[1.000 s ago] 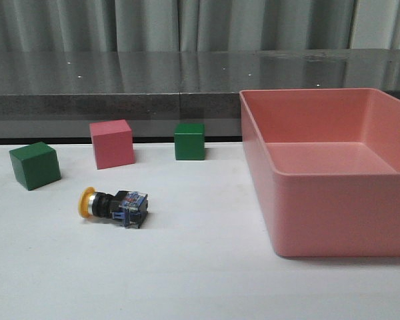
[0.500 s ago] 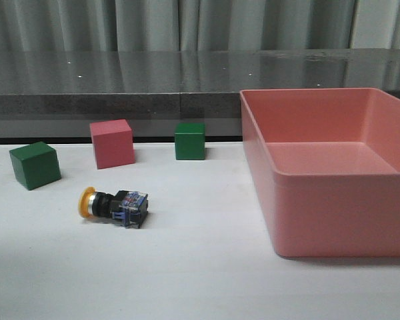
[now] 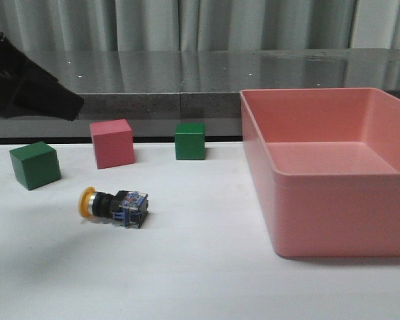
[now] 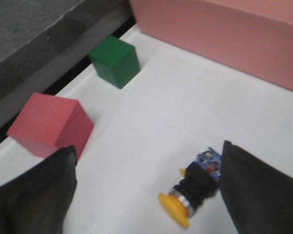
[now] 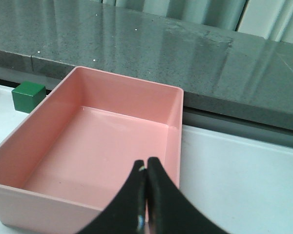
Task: Place and stand button with both arms
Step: 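Lower the left gripper to the lying button and grasp its body, then lift the button with the left gripper and rotate it cap-up, then lower the button upright onto the table with the left gripper, then open the left gripper and raise it away from the button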
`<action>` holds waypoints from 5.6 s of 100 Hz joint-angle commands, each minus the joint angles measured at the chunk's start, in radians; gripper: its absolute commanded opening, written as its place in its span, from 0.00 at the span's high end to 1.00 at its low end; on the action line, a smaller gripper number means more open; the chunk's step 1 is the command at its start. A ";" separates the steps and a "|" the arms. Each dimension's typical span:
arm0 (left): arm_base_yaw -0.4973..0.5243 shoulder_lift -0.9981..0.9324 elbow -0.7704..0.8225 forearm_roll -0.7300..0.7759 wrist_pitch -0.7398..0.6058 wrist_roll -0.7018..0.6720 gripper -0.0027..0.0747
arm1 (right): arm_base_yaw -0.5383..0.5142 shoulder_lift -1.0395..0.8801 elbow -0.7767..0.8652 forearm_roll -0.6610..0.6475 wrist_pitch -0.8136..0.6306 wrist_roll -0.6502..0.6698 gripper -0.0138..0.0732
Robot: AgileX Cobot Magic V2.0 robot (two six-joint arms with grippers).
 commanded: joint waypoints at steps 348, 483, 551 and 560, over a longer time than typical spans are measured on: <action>-0.658 0.357 -0.636 2.117 0.470 -1.185 0.99 | -0.005 0.006 -0.028 0.002 -0.059 0.000 0.91; -0.666 0.411 -0.636 1.987 0.404 -1.185 0.24 | -0.005 0.006 -0.028 0.003 -0.039 0.000 0.91; -0.494 0.156 -0.636 2.028 0.599 -1.370 0.46 | -0.005 0.006 -0.028 0.003 -0.040 0.000 0.91; -0.447 0.101 -0.636 2.017 0.577 -1.451 0.69 | -0.005 0.006 -0.028 0.003 -0.040 0.000 0.91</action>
